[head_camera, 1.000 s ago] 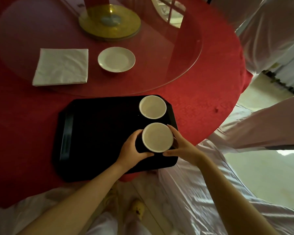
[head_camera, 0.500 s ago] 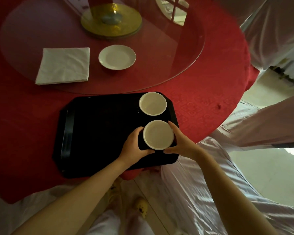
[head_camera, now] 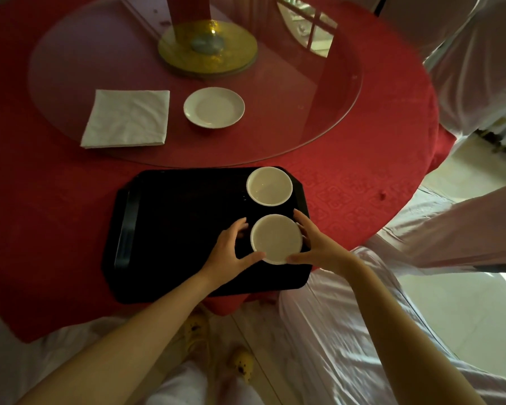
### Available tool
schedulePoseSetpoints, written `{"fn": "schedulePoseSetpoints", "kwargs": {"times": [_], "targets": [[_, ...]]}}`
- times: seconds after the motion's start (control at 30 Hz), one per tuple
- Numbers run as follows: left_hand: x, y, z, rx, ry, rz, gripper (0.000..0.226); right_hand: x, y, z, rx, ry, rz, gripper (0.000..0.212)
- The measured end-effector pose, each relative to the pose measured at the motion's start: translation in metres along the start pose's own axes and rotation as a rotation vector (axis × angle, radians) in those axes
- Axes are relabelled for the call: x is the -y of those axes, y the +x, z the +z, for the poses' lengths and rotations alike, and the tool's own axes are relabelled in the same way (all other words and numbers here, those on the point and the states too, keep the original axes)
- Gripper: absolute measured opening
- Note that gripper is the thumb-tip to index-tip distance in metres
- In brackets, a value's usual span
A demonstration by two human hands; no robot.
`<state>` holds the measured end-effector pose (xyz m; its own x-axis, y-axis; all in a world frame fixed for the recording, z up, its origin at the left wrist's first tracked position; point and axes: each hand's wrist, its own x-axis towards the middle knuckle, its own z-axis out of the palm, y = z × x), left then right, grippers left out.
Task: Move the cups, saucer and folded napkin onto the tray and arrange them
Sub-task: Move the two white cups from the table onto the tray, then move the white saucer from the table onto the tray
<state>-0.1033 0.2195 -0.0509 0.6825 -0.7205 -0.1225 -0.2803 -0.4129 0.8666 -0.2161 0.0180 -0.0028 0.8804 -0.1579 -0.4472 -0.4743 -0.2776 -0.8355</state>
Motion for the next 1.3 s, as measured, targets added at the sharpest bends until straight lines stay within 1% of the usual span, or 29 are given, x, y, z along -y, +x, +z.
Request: {"fn": "schedulePoseSetpoints", "kwargs": {"times": [0.07, 0.1, 0.2, 0.3, 0.43, 0.53, 0.67, 0.83, 0.93, 1.0, 1.13, 1.23, 1.3], "targets": [[-0.004, 0.004, -0.012, 0.012, -0.031, -0.019, 0.077, 0.005, 0.004, -0.007, -0.010, 0.036, -0.001, 0.104], [-0.007, 0.007, -0.019, -0.011, -0.034, -0.022, 0.068, 0.008, 0.007, -0.010, -0.034, 0.034, -0.008, 0.098], [-0.018, 0.023, -0.041, -0.173, -0.014, -0.010, 0.042, 0.023, 0.021, -0.020, -0.174, -0.004, -0.030, 0.080], [-0.026, 0.048, -0.068, -0.290, 0.036, -0.003, 0.034, 0.045, 0.042, -0.030, -0.287, -0.102, -0.064, 0.067], [-0.028, 0.085, -0.106, -0.365, 0.157, 0.043, 0.028, 0.081, 0.073, -0.038, -0.399, -0.175, -0.140, 0.058], [-0.022, 0.114, -0.133, -0.385, 0.236, 0.059, 0.031, 0.105, 0.099, -0.038, -0.463, -0.243, -0.172, 0.057], [-0.009, 0.155, -0.169, -0.395, 0.283, -0.010, 0.043, 0.130, 0.139, -0.040, -0.459, -0.293, -0.116, 0.063], [0.009, 0.207, -0.210, -0.313, 0.371, -0.119, 0.069, 0.153, 0.198, -0.039, -0.462, -0.381, -0.061, 0.059], [0.018, 0.237, -0.227, -0.267, 0.396, -0.131, 0.079, 0.164, 0.230, -0.039, -0.440, -0.426, -0.038, 0.058], [0.023, 0.257, -0.235, -0.249, 0.409, -0.104, 0.077, 0.168, 0.251, -0.040, -0.437, -0.453, -0.030, 0.058], [0.033, 0.294, -0.244, -0.204, 0.455, -0.044, 0.061, 0.169, 0.290, -0.045, -0.443, -0.485, 0.022, 0.063], [0.039, 0.318, -0.247, -0.175, 0.452, -0.033, 0.059, 0.169, 0.316, -0.048, -0.482, -0.478, 0.075, 0.066], [0.039, 0.331, -0.246, -0.154, 0.446, -0.040, 0.060, 0.169, 0.328, -0.050, -0.497, -0.471, 0.078, 0.068]]}}
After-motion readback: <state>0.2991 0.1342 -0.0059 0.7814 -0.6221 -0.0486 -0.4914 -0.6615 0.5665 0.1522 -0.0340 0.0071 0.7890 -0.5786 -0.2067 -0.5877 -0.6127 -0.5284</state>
